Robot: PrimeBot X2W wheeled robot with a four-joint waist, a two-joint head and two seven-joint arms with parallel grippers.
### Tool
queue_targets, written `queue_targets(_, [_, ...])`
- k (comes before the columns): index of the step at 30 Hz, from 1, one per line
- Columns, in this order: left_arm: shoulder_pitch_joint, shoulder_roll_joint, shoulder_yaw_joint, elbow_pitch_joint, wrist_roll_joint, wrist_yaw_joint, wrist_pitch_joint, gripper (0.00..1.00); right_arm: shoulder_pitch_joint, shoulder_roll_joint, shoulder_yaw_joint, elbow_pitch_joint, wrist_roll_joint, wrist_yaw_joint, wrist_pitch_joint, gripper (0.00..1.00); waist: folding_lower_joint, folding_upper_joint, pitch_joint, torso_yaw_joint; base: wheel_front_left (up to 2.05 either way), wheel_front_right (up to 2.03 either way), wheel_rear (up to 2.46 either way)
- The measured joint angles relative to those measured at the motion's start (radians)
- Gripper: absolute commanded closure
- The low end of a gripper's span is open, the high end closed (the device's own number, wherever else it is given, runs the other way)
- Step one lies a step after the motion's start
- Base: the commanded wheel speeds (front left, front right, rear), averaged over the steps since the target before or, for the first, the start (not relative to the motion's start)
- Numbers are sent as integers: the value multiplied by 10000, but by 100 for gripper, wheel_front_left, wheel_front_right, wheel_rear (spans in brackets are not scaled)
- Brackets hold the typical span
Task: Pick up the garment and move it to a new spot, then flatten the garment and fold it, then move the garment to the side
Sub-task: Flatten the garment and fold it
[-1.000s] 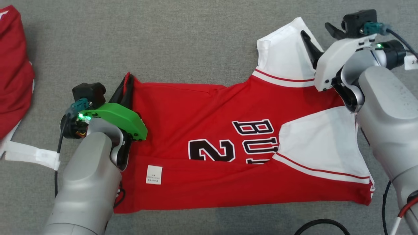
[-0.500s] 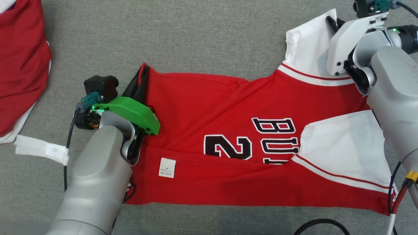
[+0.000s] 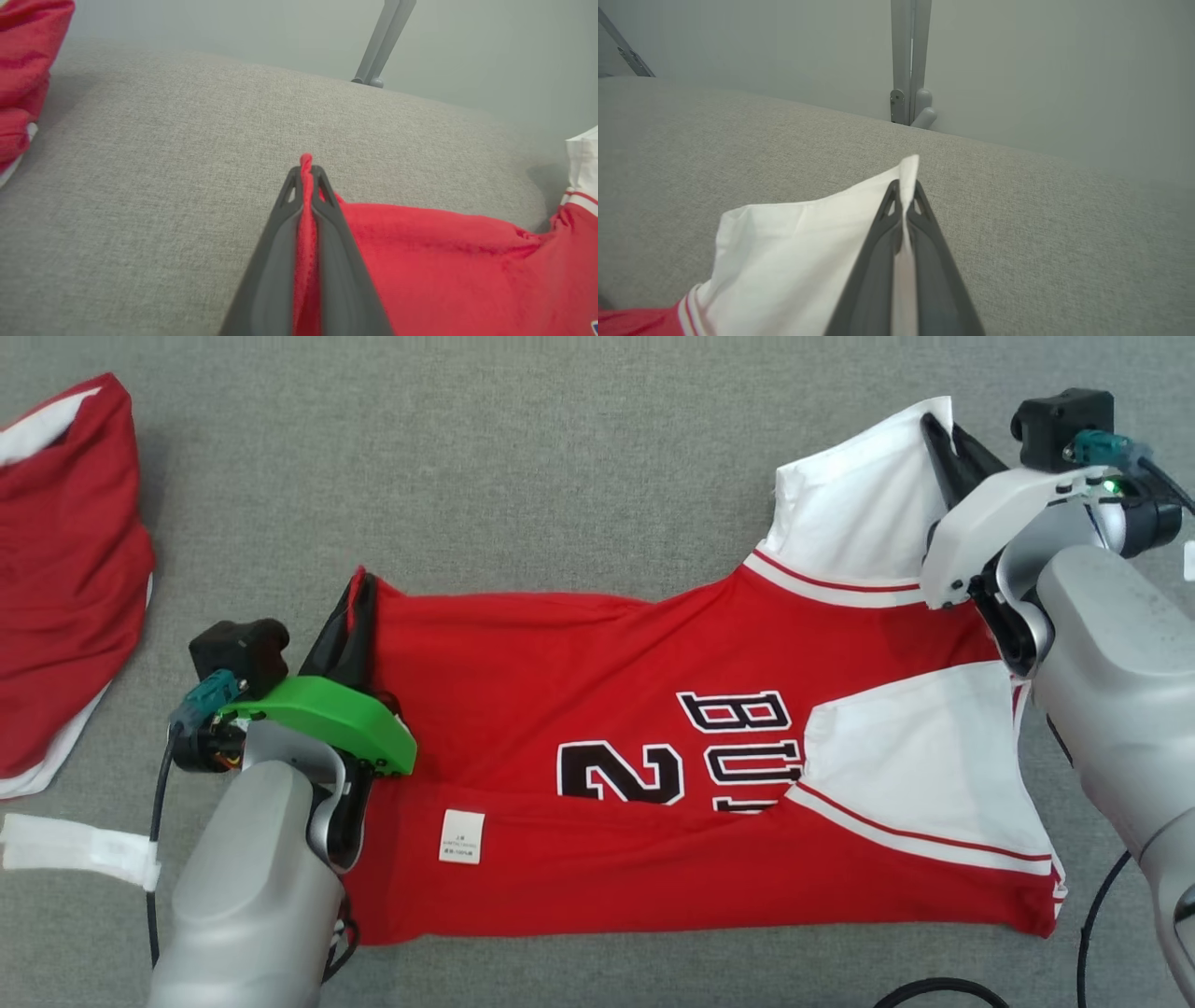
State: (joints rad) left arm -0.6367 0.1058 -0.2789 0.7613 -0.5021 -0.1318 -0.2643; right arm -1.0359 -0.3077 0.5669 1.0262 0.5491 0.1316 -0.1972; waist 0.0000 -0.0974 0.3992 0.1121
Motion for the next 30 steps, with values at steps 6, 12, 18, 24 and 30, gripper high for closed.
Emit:
queue_targets(6, [1428, 142, 192, -842, 27, 0, 0, 100, 1503, -376, 403, -1131, 938, -2, -458, 100, 0, -1, -950, -320, 0, 0, 0])
queue_targets(12, [2467, 284, 222, -1252, -121, 0, 0, 100, 2945, -754, 560, -2226, 1576, -2, -589, 100, 0, -1, -1597, -503, 0, 0, 0])
queue_targets(18, [3416, 351, 529, -1294, -230, 0, 0, 100, 4764, -913, 491, -3315, 2082, -2, -614, 100, -1, -2, -2175, -720, 0, 0, 0])
queue_targets(24, [4202, 347, 1047, -1091, -268, 0, 0, 100, 6220, -836, 351, -3870, 2282, -2, -644, 100, -1, -2, -2507, -981, 0, 0, 0])
queue_targets(30, [4803, 113, 1557, -1127, -424, 0, 0, 100, 7142, -619, -188, -4063, 2305, -2, -646, 100, -1, -1, -2731, -1166, 0, 0, 0])
